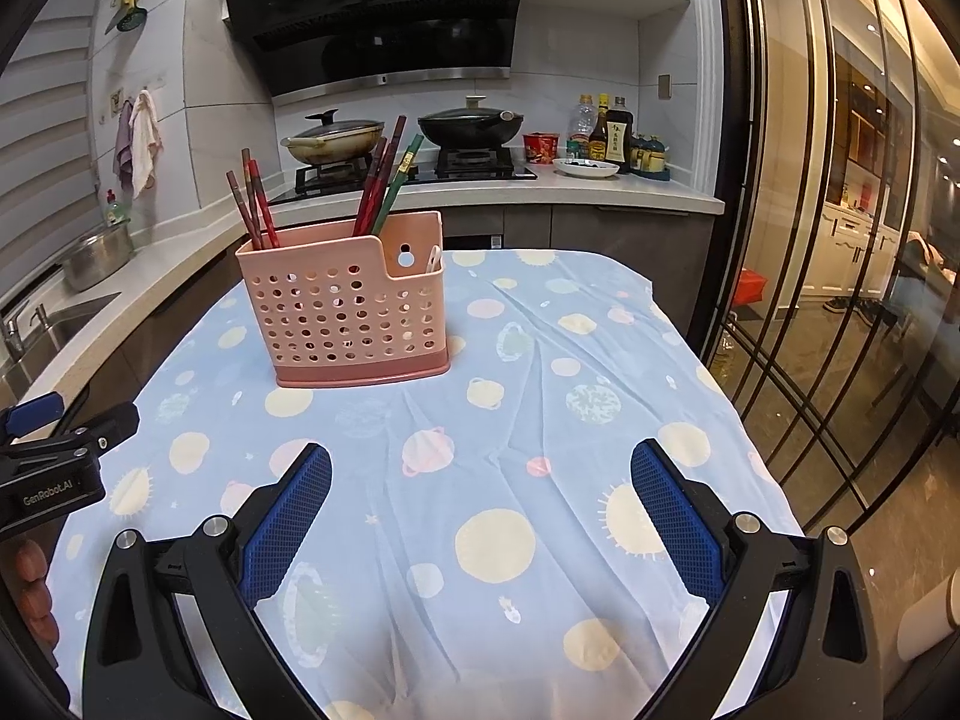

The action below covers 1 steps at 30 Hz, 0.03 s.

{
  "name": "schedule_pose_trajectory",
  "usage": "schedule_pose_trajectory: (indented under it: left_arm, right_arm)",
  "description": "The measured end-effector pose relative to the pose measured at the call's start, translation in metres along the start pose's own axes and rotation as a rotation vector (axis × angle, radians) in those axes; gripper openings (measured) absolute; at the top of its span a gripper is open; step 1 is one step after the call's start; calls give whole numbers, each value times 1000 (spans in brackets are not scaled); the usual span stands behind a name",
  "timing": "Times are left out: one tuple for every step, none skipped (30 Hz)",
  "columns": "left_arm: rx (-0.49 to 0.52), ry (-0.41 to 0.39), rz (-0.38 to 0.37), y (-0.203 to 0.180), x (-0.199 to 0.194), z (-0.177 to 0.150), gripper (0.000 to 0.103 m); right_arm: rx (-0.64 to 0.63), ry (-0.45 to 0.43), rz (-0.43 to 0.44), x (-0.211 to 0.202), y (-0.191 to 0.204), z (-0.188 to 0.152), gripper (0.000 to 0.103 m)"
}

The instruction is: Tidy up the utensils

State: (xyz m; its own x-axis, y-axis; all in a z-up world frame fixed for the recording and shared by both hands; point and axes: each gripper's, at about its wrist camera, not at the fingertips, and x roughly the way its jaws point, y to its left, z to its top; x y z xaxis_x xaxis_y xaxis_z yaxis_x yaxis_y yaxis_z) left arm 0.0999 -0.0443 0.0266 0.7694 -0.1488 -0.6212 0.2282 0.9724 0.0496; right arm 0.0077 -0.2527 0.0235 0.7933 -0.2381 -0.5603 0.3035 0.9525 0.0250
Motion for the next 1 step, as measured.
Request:
schedule_pose_trajectory:
  left_arm:
    - [1,0,-1,0,0,0,96]
  right_arm:
    - [2,-1,-1,0,0,0,96]
